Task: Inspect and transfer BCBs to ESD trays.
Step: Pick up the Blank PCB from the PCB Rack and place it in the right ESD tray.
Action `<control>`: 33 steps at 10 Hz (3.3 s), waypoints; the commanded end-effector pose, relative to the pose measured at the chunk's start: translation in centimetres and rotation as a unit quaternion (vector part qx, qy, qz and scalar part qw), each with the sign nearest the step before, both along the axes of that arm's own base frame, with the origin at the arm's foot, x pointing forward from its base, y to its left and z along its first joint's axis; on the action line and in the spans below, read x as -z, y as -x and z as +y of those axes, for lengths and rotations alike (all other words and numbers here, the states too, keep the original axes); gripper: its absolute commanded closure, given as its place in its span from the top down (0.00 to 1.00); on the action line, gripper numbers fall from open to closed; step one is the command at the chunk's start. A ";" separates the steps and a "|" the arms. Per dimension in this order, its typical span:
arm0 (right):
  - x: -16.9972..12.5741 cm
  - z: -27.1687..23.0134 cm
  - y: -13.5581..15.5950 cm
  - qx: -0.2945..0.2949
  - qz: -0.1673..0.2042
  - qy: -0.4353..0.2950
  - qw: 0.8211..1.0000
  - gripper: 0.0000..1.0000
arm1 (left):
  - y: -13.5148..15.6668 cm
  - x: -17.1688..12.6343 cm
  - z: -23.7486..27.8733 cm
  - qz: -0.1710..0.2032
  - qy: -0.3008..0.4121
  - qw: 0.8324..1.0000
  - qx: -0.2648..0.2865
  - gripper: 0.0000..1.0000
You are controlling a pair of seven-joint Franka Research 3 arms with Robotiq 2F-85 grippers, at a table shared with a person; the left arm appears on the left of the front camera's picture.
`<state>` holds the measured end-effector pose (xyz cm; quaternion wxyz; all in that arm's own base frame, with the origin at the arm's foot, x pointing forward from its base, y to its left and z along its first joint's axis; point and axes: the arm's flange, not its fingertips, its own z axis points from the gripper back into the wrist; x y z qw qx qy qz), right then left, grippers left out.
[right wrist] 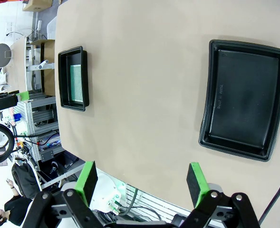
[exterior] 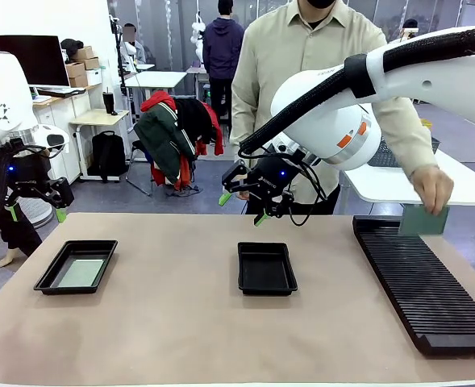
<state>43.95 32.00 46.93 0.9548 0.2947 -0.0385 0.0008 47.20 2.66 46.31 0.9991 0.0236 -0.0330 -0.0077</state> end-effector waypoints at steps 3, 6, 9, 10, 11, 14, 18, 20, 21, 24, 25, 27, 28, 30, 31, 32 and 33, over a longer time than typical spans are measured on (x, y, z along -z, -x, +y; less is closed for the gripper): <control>0.0 0.2 -0.2 0.008 0.001 0.009 1.000 1.00 | 0.0 0.1 0.0 -0.003 0.000 1.000 0.000 1.00; 0.0 0.2 -0.2 0.008 0.001 0.009 1.000 1.00 | 0.0 0.1 0.0 -0.003 0.000 1.000 0.000 1.00; 0.0 0.2 -0.2 0.008 0.001 0.009 1.000 1.00 | 0.0 0.1 0.0 -0.003 0.000 1.000 0.000 1.00; 0.0 0.2 -0.2 0.008 0.001 0.009 1.000 1.00 | 0.0 0.1 0.0 -0.003 0.000 1.000 0.000 1.00; 0.0 0.2 -0.2 0.008 0.001 0.009 1.000 1.00 | 0.0 0.1 0.0 -0.003 0.000 1.000 0.000 1.00; 0.0 0.2 -0.2 0.008 0.001 0.009 1.000 1.00 | 0.0 0.1 0.0 -0.003 0.000 1.000 0.000 1.00; 0.0 0.2 -0.2 0.008 0.001 0.009 1.000 1.00 | 0.0 0.1 0.0 -0.003 0.000 1.000 0.000 1.00; 0.0 0.2 -0.2 0.008 0.001 0.009 1.000 1.00 | 0.0 0.1 0.0 -0.003 0.000 1.000 0.000 1.00; 0.0 0.2 -0.2 0.008 0.001 0.009 1.000 1.00 | 0.0 0.1 0.0 -0.003 0.000 1.000 0.000 1.00; -0.4 -1.7 0.7 -0.029 -0.014 0.014 0.999 1.00 | 0.0 0.1 0.0 -0.003 0.000 1.000 0.000 1.00; -1.0 -2.8 1.3 -0.063 -0.027 0.048 0.997 1.00 | 0.0 0.1 0.0 -0.003 0.000 1.000 0.000 1.00; -3.1 -5.6 2.4 -0.098 -0.070 0.084 0.989 1.00 | 0.0 0.1 0.0 -0.003 0.000 1.000 0.000 1.00; -4.3 -7.2 2.7 -0.121 -0.086 0.100 0.984 1.00 | 0.0 0.1 0.0 -0.003 0.000 1.000 0.000 1.00; -7.1 -11.0 3.4 -0.184 -0.120 0.142 0.965 1.00 | 0.0 0.1 0.0 -0.003 0.000 1.000 0.000 1.00; -8.4 -13.1 3.7 -0.214 -0.138 0.171 0.952 1.00 | 0.0 0.1 0.0 -0.003 0.000 1.000 0.000 1.00; -9.6 -15.2 3.8 -0.245 -0.156 0.193 0.937 1.00 | 0.0 0.1 0.0 -0.003 0.000 1.000 0.000 1.00; -11.0 -17.8 4.1 -0.279 -0.176 0.210 0.921 1.00 | 0.0 0.1 0.0 -0.003 0.000 1.000 0.000 1.00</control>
